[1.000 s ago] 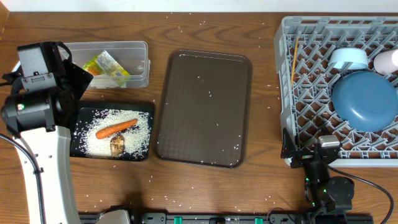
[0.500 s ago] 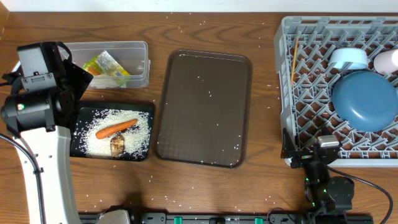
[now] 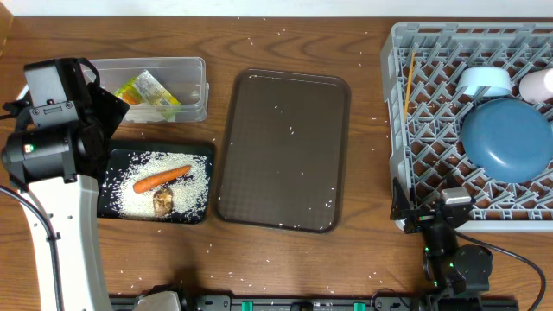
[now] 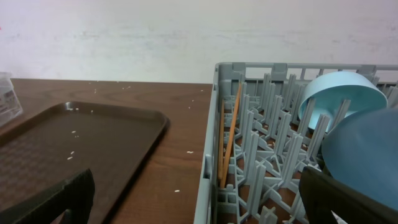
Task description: Sort waste into correct bins and load items into the dishwasher rack
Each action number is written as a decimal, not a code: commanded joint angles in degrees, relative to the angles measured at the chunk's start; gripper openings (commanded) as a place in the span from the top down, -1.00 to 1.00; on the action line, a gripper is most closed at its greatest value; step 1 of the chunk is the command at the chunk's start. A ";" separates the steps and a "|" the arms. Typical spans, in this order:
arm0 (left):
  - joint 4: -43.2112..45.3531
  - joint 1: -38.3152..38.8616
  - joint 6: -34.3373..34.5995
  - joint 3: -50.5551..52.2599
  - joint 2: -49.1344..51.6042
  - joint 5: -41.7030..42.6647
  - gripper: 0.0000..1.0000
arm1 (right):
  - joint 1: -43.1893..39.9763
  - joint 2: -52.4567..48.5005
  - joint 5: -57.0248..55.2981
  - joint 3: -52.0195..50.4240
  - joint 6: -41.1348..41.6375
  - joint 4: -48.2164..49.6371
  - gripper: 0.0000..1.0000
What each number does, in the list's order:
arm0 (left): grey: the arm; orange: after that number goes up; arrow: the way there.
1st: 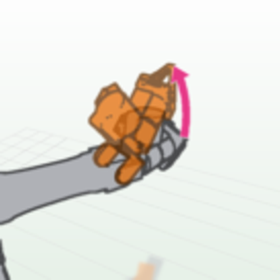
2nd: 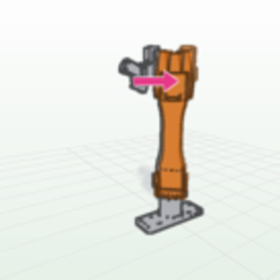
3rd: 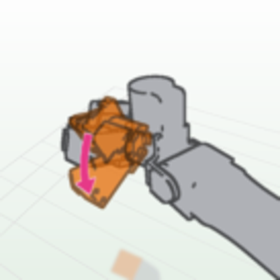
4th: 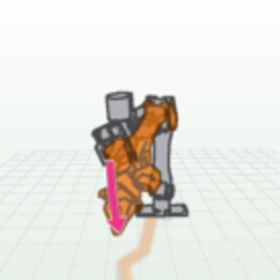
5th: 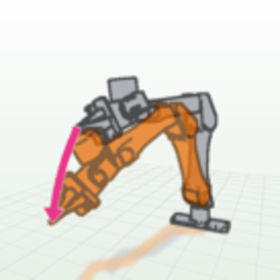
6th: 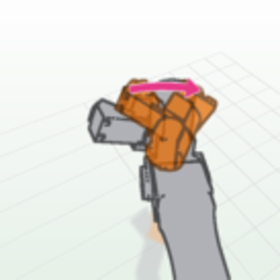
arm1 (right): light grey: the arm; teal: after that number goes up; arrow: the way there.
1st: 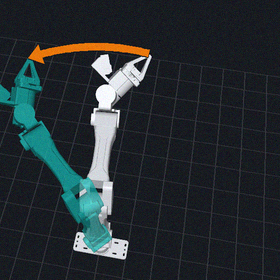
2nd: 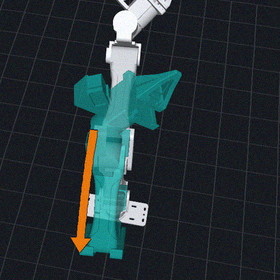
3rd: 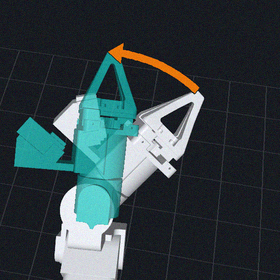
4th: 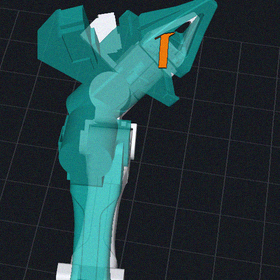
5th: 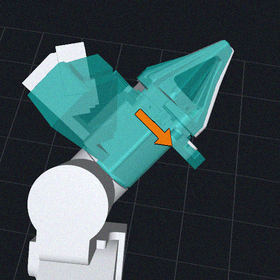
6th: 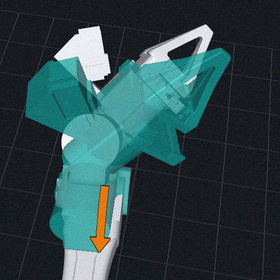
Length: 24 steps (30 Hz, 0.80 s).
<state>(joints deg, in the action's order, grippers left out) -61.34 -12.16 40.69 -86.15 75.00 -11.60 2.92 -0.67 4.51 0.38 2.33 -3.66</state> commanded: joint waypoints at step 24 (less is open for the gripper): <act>-0.13 1.60 0.09 -0.20 -15.72 -0.96 -0.96 | -0.66 0.39 0.20 -0.07 -0.70 -0.26 -0.99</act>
<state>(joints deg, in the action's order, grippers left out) -61.36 -11.62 40.69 -86.15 60.58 -11.79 2.92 -0.67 4.51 0.38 2.33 -3.66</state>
